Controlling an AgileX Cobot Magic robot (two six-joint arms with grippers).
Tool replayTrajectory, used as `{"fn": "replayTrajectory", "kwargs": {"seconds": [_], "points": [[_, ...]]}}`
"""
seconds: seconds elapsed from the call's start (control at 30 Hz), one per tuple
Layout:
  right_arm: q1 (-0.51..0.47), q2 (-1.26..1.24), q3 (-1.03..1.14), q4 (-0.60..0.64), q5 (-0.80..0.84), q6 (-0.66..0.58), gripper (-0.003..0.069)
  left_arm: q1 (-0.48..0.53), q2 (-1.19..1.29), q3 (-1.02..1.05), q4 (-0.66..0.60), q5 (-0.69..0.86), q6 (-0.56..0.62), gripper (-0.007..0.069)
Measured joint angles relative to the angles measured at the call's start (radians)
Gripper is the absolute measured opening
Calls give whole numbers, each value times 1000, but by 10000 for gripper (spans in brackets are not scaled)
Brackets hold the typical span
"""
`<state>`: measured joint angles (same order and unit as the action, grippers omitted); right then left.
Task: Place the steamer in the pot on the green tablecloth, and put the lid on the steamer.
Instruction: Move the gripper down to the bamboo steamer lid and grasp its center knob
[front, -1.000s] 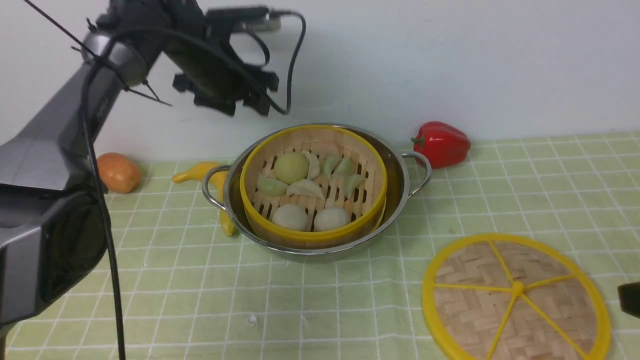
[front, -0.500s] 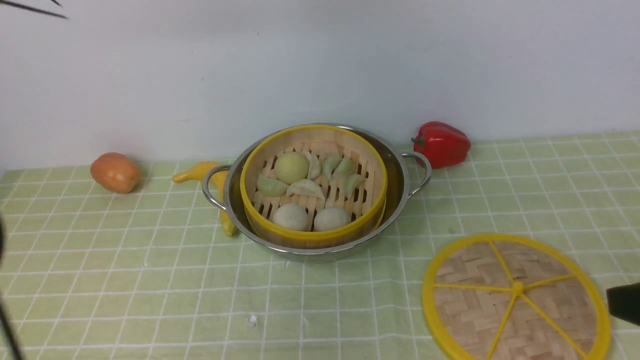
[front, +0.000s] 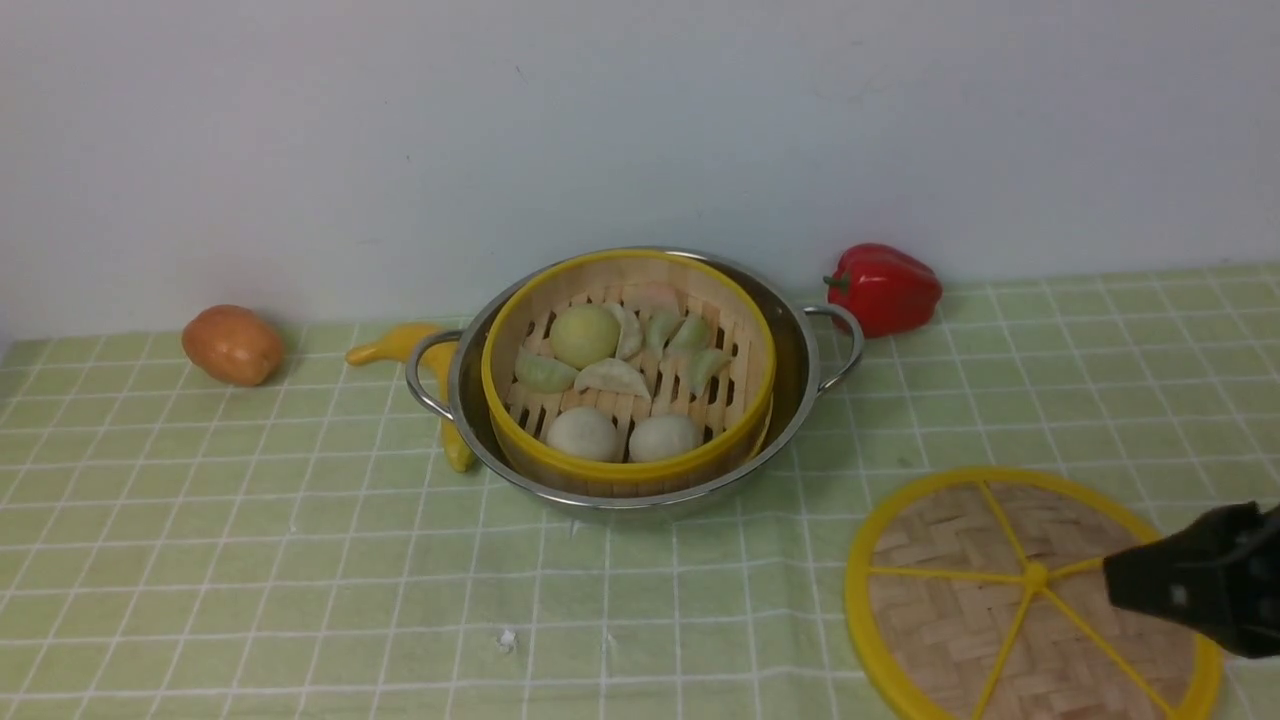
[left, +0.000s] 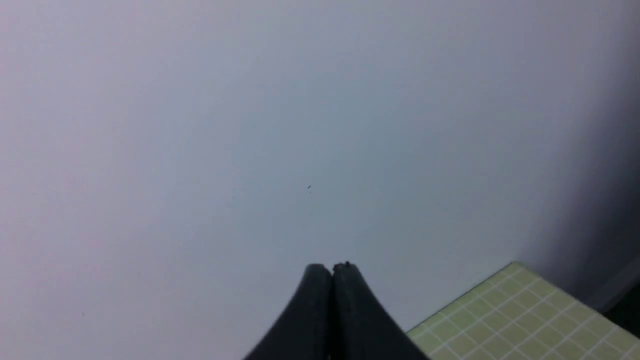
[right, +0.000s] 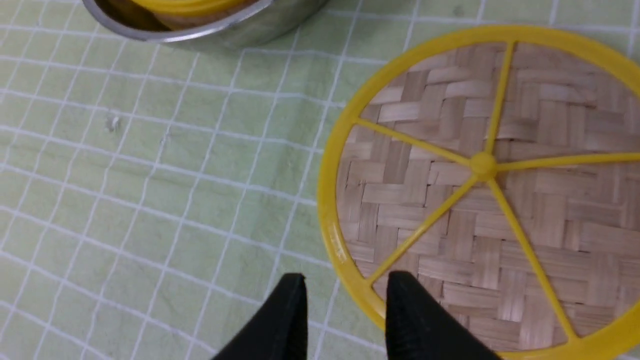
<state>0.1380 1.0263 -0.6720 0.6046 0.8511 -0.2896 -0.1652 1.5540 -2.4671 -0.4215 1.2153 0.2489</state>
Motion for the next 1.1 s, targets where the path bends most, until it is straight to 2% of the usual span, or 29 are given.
{"fn": "replayTrajectory", "kwargs": {"seconds": [0.1,0.27,0.3,0.33,0.37,0.43,0.47,0.5,0.53,0.7,0.87,1.1], "points": [[0,77,-27,9,0,-25,242,0,-75,103,6,-1,36,-23],[10,221,-135,-24,8,-28,242,0,-291,573,8,-2,140,-23],[14,226,-143,-31,10,-26,242,0,-311,616,8,-2,147,-23],[34,260,-178,-64,25,-1,242,0,-393,795,1,-10,176,-23],[52,281,-197,-91,37,22,242,0,-438,888,-6,-28,199,-23],[85,319,-226,-147,56,74,242,0,-548,1098,-37,-118,248,-23],[115,343,-250,-210,73,120,242,0,-639,1256,-64,-212,280,-23],[115,348,-250,-209,75,129,242,0,-639,1256,-69,-212,285,-23],[142,375,-274,-283,88,186,242,0,-741,1406,-108,-327,313,-23],[192,461,-327,-511,148,385,242,0,-1007,1805,-246,-591,353,-23],[196,526,-328,-574,131,415,242,0,-1152,1956,-281,-641,377,-22],[199,570,-330,-577,83,412,242,0,-1177,1965,-292,-613,407,-22]]}}
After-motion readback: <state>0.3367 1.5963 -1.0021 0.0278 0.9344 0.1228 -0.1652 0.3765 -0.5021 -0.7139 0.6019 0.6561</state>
